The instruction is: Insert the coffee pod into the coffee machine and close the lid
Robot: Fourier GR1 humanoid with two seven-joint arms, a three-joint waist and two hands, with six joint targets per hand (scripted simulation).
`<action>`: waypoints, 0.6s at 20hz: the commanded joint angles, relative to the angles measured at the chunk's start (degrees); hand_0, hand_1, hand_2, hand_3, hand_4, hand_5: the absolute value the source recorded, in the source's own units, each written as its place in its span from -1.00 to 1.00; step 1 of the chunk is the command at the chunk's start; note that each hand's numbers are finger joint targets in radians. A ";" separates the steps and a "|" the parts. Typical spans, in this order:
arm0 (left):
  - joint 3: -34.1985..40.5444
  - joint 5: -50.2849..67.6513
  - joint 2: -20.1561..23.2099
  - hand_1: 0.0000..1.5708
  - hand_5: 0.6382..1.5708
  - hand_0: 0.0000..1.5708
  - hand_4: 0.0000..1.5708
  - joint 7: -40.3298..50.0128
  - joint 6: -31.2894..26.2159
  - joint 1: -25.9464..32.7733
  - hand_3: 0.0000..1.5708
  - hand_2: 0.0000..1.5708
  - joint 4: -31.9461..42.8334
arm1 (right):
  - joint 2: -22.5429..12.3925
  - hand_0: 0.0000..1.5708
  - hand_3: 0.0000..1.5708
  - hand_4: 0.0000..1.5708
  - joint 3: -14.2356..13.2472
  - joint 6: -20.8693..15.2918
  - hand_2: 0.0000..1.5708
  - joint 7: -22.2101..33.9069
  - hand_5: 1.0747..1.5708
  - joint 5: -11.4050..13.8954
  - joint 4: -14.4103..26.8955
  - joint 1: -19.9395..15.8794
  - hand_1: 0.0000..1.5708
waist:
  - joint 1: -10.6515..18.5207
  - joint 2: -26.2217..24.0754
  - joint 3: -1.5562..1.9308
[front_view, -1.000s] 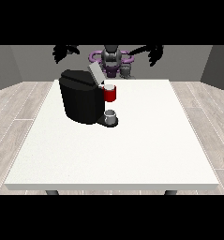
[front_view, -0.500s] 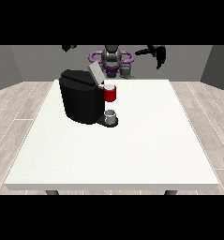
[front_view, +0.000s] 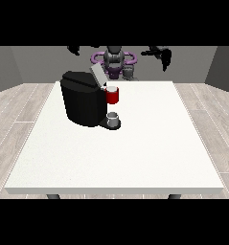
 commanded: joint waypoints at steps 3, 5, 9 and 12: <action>-4.20 4.20 -1.25 -1.00 1.00 -1.00 -0.87 4.79 0.19 1.80 -1.00 -1.00 -8.49 | 1.62 -1.00 -1.00 -1.00 -1.27 -0.57 -1.00 -2.86 1.00 0.37 6.80 -3.41 -1.00 | 3.93 3.47 0.03; -6.50 5.86 -1.26 -1.00 1.00 -1.00 -1.00 5.54 1.72 5.33 -1.00 -1.00 -13.12 | -0.36 -1.00 -1.00 -1.00 -4.08 2.50 -1.00 -5.14 1.00 -2.11 8.79 -4.12 -1.00 | 3.19 3.73 0.03; -6.38 7.96 -1.28 -1.00 1.00 -1.00 -1.00 6.60 1.15 7.07 -1.00 -1.00 -16.19 | -1.08 -1.00 -1.00 -1.00 -5.35 1.21 -1.00 -2.30 1.00 -1.63 12.17 -8.89 -1.00 | 3.86 7.29 0.01; -6.13 9.01 0.71 -1.00 1.00 -1.00 -1.00 8.06 3.81 9.11 -1.00 -1.00 -20.62 | 0.09 -1.00 -1.00 -1.00 -4.04 3.09 -1.00 -2.40 1.00 -2.28 11.69 -11.05 -1.00 | -0.36 8.46 0.00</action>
